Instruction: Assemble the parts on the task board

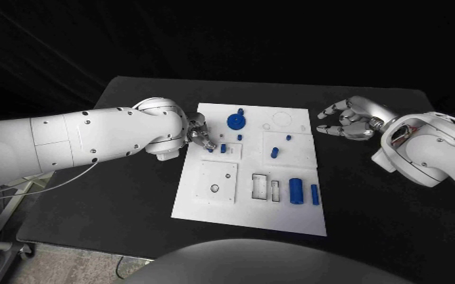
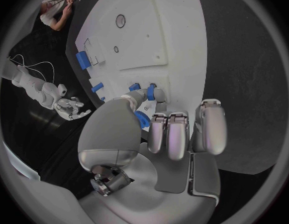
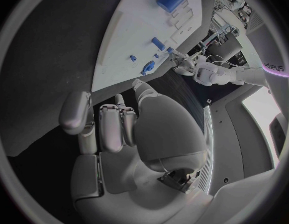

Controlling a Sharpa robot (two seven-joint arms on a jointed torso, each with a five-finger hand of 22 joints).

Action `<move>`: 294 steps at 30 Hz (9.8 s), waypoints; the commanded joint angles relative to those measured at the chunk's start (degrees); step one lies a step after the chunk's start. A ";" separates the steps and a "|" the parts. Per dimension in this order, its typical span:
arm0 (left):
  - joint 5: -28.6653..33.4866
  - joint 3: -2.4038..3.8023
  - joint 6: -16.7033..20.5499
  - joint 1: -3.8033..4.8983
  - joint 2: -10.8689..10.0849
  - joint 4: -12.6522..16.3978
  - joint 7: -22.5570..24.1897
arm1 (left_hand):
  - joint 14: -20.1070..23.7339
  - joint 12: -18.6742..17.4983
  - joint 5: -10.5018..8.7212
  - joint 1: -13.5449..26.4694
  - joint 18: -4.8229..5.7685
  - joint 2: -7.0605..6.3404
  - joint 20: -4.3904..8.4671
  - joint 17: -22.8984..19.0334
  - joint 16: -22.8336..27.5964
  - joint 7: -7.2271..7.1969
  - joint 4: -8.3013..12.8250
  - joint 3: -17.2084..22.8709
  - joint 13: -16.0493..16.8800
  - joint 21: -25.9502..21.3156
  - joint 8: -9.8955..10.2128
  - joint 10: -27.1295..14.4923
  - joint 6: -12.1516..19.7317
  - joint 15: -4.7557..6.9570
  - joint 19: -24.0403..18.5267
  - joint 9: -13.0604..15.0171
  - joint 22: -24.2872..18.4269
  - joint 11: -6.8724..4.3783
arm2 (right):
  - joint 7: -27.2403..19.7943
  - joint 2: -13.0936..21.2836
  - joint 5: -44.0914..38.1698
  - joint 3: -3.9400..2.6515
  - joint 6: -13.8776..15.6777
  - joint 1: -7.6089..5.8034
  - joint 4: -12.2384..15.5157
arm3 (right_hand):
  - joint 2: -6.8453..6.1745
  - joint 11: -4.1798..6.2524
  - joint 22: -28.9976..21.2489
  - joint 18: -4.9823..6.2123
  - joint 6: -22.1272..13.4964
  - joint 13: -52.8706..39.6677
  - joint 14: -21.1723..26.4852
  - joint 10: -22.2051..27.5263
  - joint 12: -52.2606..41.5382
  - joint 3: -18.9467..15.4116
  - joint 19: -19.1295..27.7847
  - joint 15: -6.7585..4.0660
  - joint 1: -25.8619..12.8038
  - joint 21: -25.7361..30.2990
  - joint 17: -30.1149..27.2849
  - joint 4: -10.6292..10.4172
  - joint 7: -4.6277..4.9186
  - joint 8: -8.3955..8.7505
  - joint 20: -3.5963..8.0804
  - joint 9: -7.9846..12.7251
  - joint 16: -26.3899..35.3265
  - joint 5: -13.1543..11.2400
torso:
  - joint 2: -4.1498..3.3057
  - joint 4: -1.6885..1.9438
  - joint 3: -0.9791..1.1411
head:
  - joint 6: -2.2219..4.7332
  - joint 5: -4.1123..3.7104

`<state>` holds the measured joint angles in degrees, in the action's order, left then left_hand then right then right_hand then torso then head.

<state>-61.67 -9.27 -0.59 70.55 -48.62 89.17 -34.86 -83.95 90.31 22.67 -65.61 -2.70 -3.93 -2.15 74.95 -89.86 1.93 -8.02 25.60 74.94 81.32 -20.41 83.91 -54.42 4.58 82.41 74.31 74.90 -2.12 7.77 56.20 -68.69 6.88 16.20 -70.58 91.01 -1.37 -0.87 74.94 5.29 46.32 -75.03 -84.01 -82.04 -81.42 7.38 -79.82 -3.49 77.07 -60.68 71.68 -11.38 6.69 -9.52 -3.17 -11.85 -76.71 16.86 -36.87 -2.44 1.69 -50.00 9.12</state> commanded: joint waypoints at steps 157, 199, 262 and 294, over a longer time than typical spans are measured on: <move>-29.50 2.33 11.72 -4.18 10.06 -12.18 36.44 | 5.24 -56.39 -5.41 -23.02 0.20 -0.87 -4.22 -5.57 10.10 4.29 -3.05 -11.84 -37.23 -0.27 10.33 -36.33 1.50 -4.51 0.23 -38.74 11.81 5.50 | -5.81 2.62 3.61 0.00 3.19 2.13 0.82 | 0.05 0.03 5.63 0.55 2.26 -3.61 -1.49 0.39 0.19 1.37 0.18 0.45 0.02 0.45 -0.06 -0.31 -0.05 0.14 -0.02 0.73 0.19 4.82 | -1.30 -0.03 -0.24 | 0.00 -0.73; -29.01 2.66 13.61 0.15 0.80 -2.90 34.06 | 5.25 -64.53 -6.45 -22.54 0.29 -2.10 -3.50 -8.41 11.02 4.26 -0.34 -7.81 -45.84 -0.12 10.49 -25.98 -3.79 -3.91 0.59 -41.49 11.90 4.77 | -6.26 1.78 4.83 -0.01 1.89 2.31 -0.03 | 0.09 -0.05 5.50 0.64 2.38 -3.33 -1.37 0.63 0.41 1.58 0.35 0.51 0.11 0.99 -0.41 -0.27 -0.01 0.15 -0.05 0.79 0.46 4.90 | -1.34 0.08 -0.28 | 0.00 -0.92; -31.36 2.28 13.75 -3.33 0.37 -3.49 31.59 | 6.24 -66.27 -7.47 -21.27 0.21 -2.67 -3.66 -9.95 11.80 4.05 -0.79 -7.92 -46.99 -0.52 11.07 -25.89 -3.78 -4.05 0.26 -42.15 11.79 4.87 | -6.16 1.61 5.53 -0.01 -0.66 3.08 -0.96 | 0.06 -0.12 5.18 0.84 2.10 -2.66 -0.95 1.27 0.99 2.04 0.86 0.63 0.31 2.27 -1.27 -0.18 0.10 0.45 -0.16 1.06 1.17 4.87 | -1.23 0.09 -0.23 | 0.00 -0.79; -30.49 2.09 11.34 -3.68 0.63 -4.45 30.30 | 6.51 -66.57 -7.68 -20.93 0.07 -2.58 -3.68 -10.51 12.08 4.08 -1.04 -7.91 -47.16 -1.09 11.22 -25.91 -3.71 -4.07 -0.18 -42.29 11.60 4.94 | -5.75 1.49 5.53 0.00 -1.23 3.32 -1.16 | 0.13 -0.13 5.12 0.89 2.07 -2.58 -0.89 1.36 1.06 2.22 0.97 0.64 0.40 2.57 -1.35 -0.15 0.11 0.50 -0.18 1.12 1.24 4.88 | -1.24 0.10 -0.25 | 0.00 -0.73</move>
<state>-92.47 -7.10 12.23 67.02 -48.02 84.86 -3.99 -77.92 24.09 15.18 -87.12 -2.71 -6.33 -5.86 64.51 -78.09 6.00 -8.66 17.75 27.86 80.42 -9.38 57.61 -57.91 0.58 82.80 32.06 74.90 2.70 1.96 57.73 -63.16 6.88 15.86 -67.32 89.89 -0.85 -1.09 74.93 5.28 48.37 -75.06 -83.92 -81.02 -80.76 9.29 -79.19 -3.16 77.14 -58.22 70.37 -11.39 6.69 -9.30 -3.38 -10.82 -75.61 21.51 -38.09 -2.35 1.43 -50.00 8.34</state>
